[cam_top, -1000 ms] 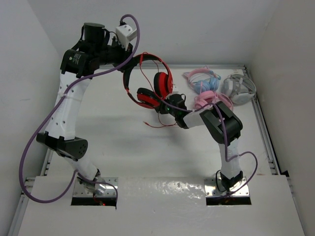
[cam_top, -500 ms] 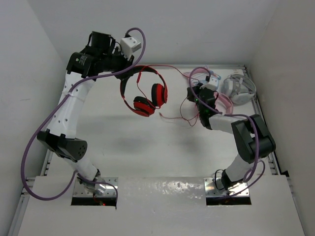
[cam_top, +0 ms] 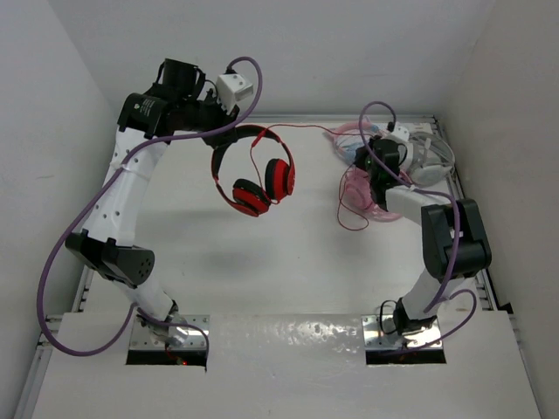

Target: Wrap the headphones

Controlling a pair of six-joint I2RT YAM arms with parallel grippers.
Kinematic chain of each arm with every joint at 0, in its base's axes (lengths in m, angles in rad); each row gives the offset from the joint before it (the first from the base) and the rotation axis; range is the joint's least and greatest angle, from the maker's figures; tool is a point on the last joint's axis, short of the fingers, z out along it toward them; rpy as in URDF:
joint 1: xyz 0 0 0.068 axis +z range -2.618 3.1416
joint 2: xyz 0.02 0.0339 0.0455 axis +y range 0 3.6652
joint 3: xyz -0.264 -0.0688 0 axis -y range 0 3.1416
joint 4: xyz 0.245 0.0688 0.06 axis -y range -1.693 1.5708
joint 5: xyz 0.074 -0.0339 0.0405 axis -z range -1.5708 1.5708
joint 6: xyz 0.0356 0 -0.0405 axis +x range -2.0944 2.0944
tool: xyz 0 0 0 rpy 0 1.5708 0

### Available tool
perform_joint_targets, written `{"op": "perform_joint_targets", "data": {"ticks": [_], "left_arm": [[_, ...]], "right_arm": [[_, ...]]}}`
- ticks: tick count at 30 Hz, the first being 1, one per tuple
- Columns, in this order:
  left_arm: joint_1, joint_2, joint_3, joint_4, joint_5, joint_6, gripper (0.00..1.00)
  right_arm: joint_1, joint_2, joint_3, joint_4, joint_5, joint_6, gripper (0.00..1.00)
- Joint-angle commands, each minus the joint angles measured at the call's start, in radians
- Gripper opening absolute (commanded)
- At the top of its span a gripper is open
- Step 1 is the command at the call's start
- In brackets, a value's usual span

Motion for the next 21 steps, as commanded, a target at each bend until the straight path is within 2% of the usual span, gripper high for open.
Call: {"op": "perform_joint_targets", "data": {"ticks": [1, 6, 15, 18, 21], "left_arm": [[-0.006, -0.053, 0.002, -0.012, 0.047, 0.022, 0.00], [-0.006, -0.044, 0.007, -0.012, 0.100, 0.025, 0.00], [-0.006, -0.044, 0.017, -0.035, 0.254, 0.042, 0.00], [-0.007, -0.039, 0.005, -0.020, 0.236, 0.040, 0.00], [-0.007, -0.037, -0.041, 0.023, 0.145, 0.040, 0.00]], "right_arm": [[-0.112, -0.015, 0.029, -0.040, -0.059, 0.073, 0.00], [-0.123, 0.006, 0.107, -0.146, -0.081, 0.009, 0.00], [-0.115, 0.043, 0.126, -0.164, -0.132, -0.010, 0.00], [-0.115, 0.037, 0.138, -0.177, -0.136, -0.019, 0.00], [-0.117, 0.008, 0.169, -0.215, -0.125, -0.069, 0.00]]}}
